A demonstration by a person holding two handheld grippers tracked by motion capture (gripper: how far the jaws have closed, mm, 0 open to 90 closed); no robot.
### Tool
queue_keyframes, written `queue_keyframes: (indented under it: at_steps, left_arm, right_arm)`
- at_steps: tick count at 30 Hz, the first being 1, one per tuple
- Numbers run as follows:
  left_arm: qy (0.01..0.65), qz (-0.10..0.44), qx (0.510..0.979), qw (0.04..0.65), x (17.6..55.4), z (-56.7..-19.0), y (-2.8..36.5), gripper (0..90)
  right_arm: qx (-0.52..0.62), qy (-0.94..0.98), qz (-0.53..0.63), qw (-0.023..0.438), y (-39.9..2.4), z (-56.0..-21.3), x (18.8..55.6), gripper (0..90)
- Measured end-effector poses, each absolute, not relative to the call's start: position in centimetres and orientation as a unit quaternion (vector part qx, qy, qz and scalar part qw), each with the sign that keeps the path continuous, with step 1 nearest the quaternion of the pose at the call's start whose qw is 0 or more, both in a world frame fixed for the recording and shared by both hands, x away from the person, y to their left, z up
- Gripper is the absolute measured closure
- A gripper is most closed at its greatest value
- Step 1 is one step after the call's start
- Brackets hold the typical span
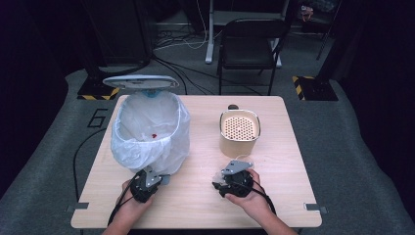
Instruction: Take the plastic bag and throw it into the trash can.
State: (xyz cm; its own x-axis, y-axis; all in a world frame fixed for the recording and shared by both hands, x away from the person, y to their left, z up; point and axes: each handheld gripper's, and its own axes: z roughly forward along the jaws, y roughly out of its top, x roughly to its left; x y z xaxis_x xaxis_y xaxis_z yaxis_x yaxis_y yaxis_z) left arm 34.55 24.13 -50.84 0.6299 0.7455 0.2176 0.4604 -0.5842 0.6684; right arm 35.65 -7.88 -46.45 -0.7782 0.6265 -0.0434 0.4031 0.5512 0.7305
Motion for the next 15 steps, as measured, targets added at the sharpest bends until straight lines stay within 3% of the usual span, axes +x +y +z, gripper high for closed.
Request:
queue_keyframes:
  at_steps: [9,15]
  left_arm:
    - [0.358,0.244,0.852,0.292,34.5,-50.9,24.1,90.0]
    - [0.357,0.238,0.855,0.291,34.5,-50.8,24.1,90.0]
  right_arm:
    - [0.290,0.874,0.345,0.183,-7.3,-47.6,35.7,36.9]
    - [0.278,0.876,0.348,0.187,-7.2,-47.3,35.4,40.7]
